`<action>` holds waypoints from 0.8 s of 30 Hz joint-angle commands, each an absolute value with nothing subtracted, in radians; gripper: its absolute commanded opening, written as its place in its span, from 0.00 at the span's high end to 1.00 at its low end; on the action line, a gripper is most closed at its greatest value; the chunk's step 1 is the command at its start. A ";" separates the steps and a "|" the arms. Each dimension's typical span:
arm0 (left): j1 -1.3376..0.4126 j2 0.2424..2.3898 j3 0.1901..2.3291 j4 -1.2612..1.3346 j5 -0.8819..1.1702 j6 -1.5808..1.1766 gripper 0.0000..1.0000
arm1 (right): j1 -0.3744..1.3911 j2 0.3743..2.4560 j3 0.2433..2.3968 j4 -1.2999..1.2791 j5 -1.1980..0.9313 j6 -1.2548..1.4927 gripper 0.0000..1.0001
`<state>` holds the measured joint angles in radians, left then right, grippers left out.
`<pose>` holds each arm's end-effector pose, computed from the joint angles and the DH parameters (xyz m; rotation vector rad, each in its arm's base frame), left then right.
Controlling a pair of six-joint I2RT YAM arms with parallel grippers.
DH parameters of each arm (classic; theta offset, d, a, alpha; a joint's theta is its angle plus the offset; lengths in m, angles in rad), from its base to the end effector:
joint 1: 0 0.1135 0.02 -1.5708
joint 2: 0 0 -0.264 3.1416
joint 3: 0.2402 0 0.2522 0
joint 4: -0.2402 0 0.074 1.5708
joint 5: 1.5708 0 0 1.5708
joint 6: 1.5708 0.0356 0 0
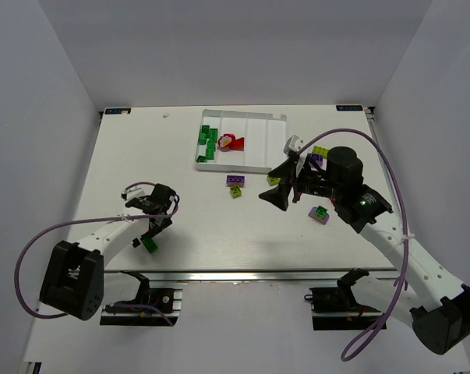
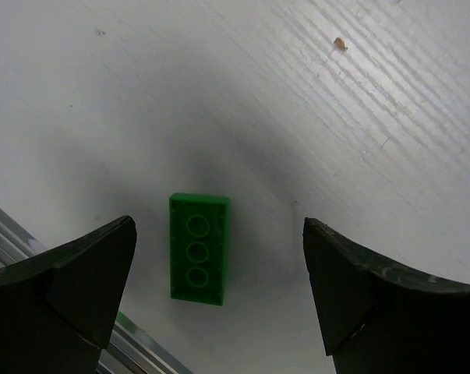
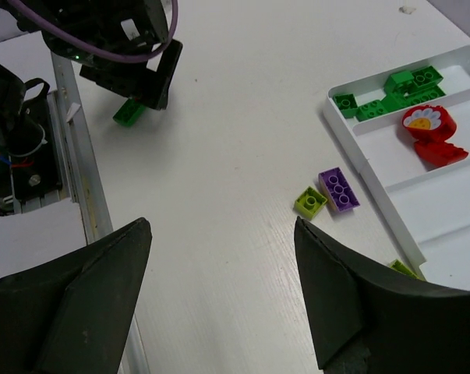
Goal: Sort the legos into containers by color
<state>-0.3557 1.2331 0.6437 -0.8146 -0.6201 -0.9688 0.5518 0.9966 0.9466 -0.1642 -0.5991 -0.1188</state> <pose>0.1821 -0.0456 0.1748 -0.8459 2.4431 0.5201 0.1813 0.1352 0.3609 -0.9992 1.5277 0.8409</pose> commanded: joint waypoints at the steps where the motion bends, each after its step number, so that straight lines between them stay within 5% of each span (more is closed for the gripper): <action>1: -0.353 1.250 0.621 -0.752 -0.565 -0.945 0.04 | 0.549 0.969 0.937 -0.113 -0.580 -0.118 0.21; 19: -0.353 1.255 0.520 -0.598 -0.387 -0.977 0.12 | 0.549 0.940 0.937 -0.100 -0.563 -0.126 0.20; 24: -0.363 1.233 0.483 -0.555 -0.293 -0.951 0.22 | 0.548 0.936 0.934 -0.097 -0.558 -0.126 0.20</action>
